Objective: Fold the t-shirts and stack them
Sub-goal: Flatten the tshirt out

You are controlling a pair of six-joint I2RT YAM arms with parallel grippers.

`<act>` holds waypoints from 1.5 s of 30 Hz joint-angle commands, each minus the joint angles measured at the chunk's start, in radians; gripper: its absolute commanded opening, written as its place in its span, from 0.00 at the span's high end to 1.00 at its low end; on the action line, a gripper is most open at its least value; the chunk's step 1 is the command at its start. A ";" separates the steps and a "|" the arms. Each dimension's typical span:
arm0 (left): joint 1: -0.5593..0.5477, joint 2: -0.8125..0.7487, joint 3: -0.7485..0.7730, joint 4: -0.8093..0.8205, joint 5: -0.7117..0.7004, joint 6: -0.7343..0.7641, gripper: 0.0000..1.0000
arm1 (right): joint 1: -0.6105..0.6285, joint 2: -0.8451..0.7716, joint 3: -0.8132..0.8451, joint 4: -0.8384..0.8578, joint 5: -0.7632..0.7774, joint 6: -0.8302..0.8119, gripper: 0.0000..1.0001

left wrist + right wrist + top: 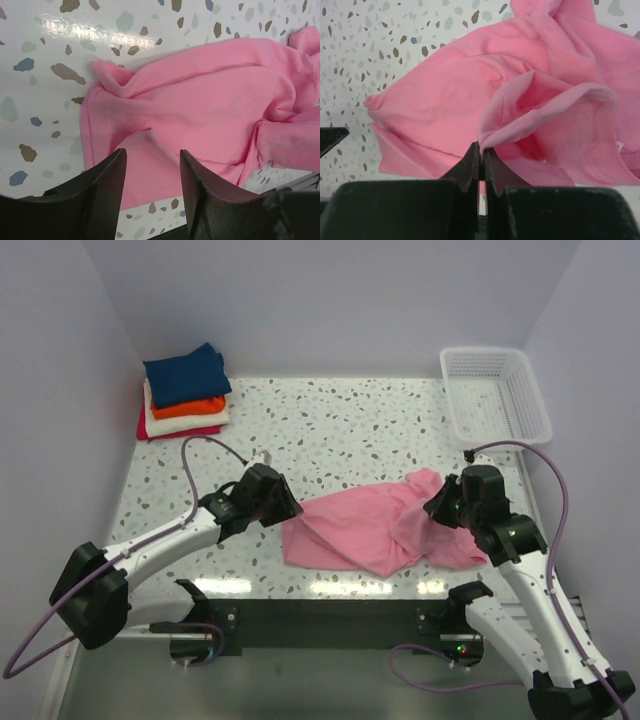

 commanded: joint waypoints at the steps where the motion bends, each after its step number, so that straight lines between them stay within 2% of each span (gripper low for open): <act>1: -0.028 0.042 0.072 0.042 -0.094 -0.076 0.48 | -0.001 0.001 -0.012 0.061 -0.018 -0.026 1.00; 8: -0.074 0.160 0.183 -0.063 -0.213 -0.062 0.48 | -0.001 -0.011 -0.026 0.067 -0.038 -0.026 1.00; 17: -0.125 0.263 0.232 -0.110 -0.259 -0.031 0.53 | -0.001 -0.027 -0.047 0.073 -0.039 -0.032 1.00; 38: -0.166 0.352 0.273 -0.124 -0.287 -0.005 0.59 | -0.001 -0.010 -0.078 0.104 -0.039 -0.034 1.00; 44: -0.180 0.354 0.264 -0.127 -0.290 -0.007 0.67 | -0.001 -0.011 -0.086 0.103 -0.039 -0.034 1.00; 45: -0.182 0.351 0.262 -0.133 -0.293 -0.011 0.72 | -0.001 -0.011 -0.087 0.103 -0.038 -0.034 1.00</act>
